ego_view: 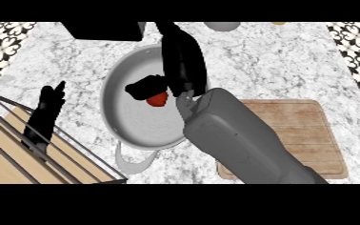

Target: Pick the bell pepper from the cutting board and place it in the pot

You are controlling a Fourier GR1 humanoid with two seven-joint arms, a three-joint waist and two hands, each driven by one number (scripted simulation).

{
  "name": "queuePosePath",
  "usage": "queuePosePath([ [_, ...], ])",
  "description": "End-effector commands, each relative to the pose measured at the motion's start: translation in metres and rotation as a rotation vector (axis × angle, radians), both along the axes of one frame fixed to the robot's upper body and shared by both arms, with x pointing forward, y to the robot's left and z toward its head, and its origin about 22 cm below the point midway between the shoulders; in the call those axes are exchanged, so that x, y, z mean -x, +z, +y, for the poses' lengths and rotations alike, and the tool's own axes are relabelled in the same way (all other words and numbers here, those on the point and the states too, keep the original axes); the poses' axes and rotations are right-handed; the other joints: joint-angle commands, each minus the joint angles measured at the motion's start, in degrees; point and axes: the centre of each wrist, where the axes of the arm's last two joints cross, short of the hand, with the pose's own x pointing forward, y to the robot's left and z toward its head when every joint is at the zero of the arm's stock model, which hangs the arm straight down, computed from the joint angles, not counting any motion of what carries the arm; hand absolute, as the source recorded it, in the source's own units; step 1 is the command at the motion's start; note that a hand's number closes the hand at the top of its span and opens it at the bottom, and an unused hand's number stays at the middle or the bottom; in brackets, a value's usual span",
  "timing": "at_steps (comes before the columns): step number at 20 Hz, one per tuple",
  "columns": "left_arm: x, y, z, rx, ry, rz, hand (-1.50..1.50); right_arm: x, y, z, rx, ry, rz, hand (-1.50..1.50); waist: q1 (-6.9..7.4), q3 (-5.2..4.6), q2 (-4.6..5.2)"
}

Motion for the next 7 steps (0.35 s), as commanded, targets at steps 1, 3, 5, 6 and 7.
queuePosePath([
  [1,-0.012,0.017,0.016,-0.014,0.021,-0.041,0.0,-0.001,0.001,-0.01,-0.201,-0.065,-0.078,-1.5,-1.14,0.59,-0.29],
  [3,0.001,0.006,0.006,-0.015,0.015,-0.043,0.0,-0.005,-0.016,-0.023,-0.241,-0.14,-0.11,-1.5,-1.46,0.6,-0.46],
  [5,-0.005,0.025,0.013,-0.037,0.019,-0.06,0.0,-0.006,-0.012,-0.036,-0.275,-0.172,-0.114,-1.5,-2.07,0.62,-0.65],
  [6,0.005,0.018,0.012,-0.011,0.031,-0.045,0.0,-0.004,-0.017,-0.046,-0.276,-0.184,-0.124,-1.5,-1.95,0.62,-0.71],
  [7,-0.004,0.02,0.02,-0.016,0.042,-0.052,0.0,-0.01,-0.017,-0.06,-0.3,-0.207,-0.145,-1.5,-2.24,0.61,-0.54],
])
